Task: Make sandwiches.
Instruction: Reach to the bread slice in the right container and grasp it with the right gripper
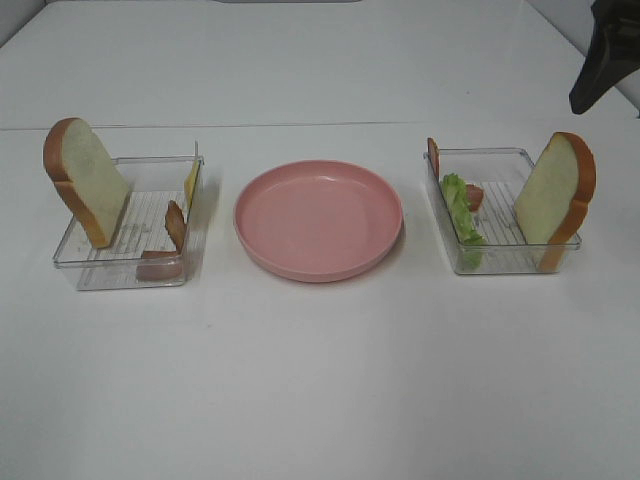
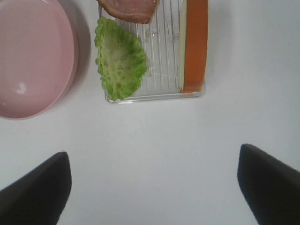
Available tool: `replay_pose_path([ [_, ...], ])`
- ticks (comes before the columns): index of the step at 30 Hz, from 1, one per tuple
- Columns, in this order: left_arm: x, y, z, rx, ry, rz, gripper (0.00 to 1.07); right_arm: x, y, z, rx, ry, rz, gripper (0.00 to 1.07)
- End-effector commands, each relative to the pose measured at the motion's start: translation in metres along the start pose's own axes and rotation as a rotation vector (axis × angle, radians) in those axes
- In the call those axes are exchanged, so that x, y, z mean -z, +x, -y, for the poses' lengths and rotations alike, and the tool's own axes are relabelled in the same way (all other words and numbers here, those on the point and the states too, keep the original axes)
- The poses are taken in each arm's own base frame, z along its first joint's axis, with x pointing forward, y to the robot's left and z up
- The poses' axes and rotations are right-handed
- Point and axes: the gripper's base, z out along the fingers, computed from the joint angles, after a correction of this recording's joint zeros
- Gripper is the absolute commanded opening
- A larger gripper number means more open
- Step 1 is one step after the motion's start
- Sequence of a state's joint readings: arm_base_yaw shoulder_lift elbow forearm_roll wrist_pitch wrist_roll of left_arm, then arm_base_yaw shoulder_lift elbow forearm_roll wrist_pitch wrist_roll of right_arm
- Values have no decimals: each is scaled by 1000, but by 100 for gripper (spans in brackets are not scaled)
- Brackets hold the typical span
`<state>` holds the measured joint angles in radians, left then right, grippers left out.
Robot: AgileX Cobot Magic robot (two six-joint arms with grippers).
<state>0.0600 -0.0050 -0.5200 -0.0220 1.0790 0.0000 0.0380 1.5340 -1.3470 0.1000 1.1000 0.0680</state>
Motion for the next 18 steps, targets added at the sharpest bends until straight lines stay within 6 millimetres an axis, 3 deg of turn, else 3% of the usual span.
replay_pose_path([
  [1, 1, 1, 0, 9, 6, 16, 99, -9, -12, 3, -4, 27, -21, 92],
  [7, 1, 1, 0, 9, 6, 16, 99, -26, -40, 6, 5, 66, -56, 92],
  [11, 1, 1, 0, 9, 6, 16, 99, -32, -65, 25, -41, 77, -86, 92],
  [18, 1, 1, 0, 9, 6, 16, 99, -50, -83, 35, -41, 67, -122, 92],
])
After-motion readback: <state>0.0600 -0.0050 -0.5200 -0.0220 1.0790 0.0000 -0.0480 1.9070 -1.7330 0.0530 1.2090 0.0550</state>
